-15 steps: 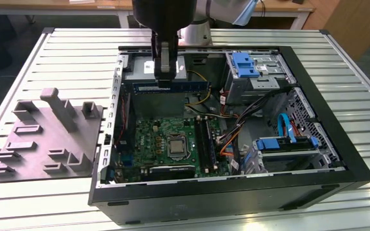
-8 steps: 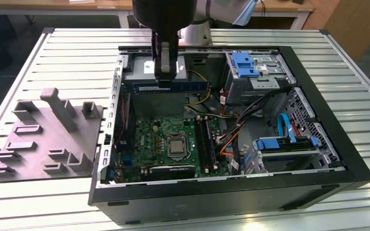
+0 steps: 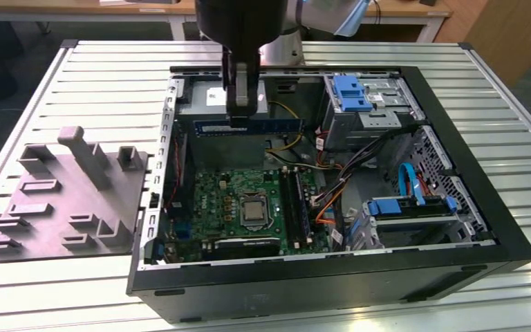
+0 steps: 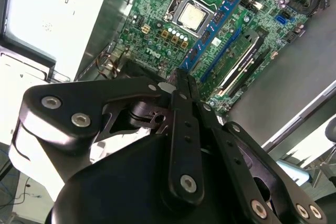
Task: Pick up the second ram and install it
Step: 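Pick up the second ram and move it above second insertion slot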
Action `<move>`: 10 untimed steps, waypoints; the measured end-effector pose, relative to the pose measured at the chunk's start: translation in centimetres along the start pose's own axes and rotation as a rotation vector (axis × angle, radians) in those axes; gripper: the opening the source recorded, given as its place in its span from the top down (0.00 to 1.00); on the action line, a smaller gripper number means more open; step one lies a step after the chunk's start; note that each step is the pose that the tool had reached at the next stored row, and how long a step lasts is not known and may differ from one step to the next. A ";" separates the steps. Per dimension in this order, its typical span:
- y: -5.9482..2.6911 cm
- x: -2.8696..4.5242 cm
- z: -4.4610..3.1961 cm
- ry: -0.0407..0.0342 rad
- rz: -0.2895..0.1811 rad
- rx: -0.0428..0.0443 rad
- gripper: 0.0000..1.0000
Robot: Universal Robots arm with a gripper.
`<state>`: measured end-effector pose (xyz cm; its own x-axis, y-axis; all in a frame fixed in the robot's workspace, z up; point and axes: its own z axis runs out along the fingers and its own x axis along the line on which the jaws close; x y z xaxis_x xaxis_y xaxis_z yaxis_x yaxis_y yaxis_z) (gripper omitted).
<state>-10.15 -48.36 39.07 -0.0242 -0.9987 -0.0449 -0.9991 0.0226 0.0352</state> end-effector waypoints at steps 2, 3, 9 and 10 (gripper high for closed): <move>-0.12 0.00 0.03 0.0000 0.000 -0.0009 0.89; -0.16 0.00 0.05 0.0000 0.000 -0.0011 0.89; -0.28 0.01 0.32 0.0000 0.000 -0.0015 0.89; -0.29 0.01 0.37 0.0001 0.000 -0.0016 0.89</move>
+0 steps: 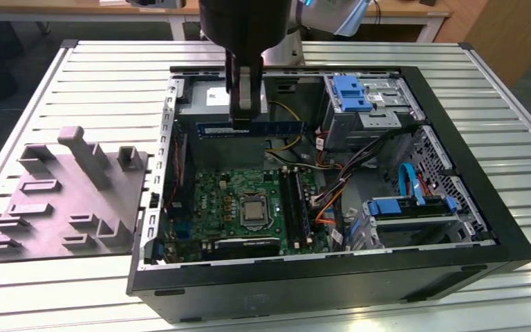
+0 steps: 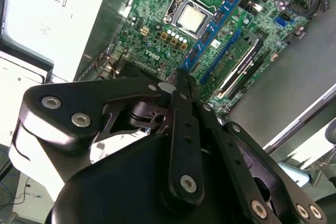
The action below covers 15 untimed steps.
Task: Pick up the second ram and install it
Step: 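Pick up the second ram and move it above second insertion slot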
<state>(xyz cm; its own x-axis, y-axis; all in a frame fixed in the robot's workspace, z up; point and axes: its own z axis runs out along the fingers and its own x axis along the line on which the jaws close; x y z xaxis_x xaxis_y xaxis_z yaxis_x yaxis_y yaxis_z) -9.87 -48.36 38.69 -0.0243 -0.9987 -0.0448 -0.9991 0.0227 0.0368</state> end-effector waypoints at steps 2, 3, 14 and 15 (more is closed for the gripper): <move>0.00 0.01 0.12 0.0000 0.000 0.0000 0.89; -0.01 0.01 0.18 0.0000 0.000 0.0000 0.89; -0.04 0.05 1.01 0.0000 -0.001 0.0000 0.89; -0.04 0.05 1.10 0.0000 -0.001 0.0000 0.89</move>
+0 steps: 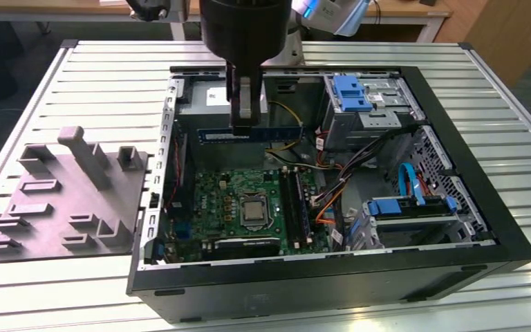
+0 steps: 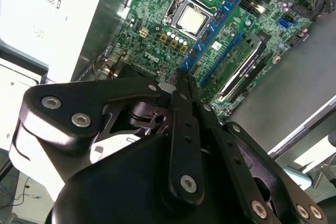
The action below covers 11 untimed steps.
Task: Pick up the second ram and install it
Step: 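Pick up the second ram and move it above second insertion slot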
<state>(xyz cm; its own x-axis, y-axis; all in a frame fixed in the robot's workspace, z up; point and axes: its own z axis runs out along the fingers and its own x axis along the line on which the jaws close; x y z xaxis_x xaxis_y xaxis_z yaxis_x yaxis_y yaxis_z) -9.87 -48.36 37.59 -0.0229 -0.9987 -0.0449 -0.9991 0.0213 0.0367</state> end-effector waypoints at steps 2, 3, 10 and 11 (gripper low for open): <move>-0.01 0.01 0.18 0.0001 -0.002 -0.0001 0.89; -0.01 0.01 0.26 0.0002 -0.003 -0.0002 0.89; -0.04 0.03 0.72 0.0006 -0.015 -0.0007 0.89; -0.05 0.03 0.78 0.0007 -0.017 -0.0008 0.89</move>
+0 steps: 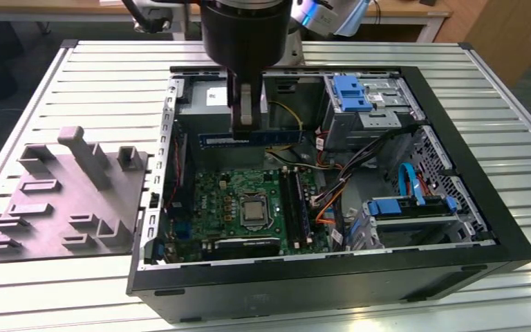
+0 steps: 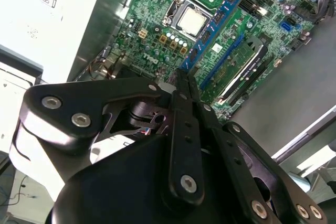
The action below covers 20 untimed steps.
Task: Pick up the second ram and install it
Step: 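Pick up the second ram and move it above second insertion slot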
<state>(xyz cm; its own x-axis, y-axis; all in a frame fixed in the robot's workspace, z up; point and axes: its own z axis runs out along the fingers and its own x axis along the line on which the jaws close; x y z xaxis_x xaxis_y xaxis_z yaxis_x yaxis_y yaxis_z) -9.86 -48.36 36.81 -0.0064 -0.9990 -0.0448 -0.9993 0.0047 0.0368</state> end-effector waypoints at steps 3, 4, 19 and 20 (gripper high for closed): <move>-0.02 0.01 0.25 0.0000 -0.002 0.0000 0.89; -0.03 0.02 0.35 0.0000 -0.002 -0.0001 0.89; -0.34 0.06 1.44 0.0001 -0.004 -0.0002 0.89; -0.34 0.07 1.51 0.0001 -0.004 -0.0002 0.89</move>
<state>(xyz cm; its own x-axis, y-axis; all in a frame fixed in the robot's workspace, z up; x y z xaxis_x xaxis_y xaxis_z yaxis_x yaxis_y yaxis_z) -9.57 -48.36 35.29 -0.0022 -0.9990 -0.0449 -0.9993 0.0006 0.0368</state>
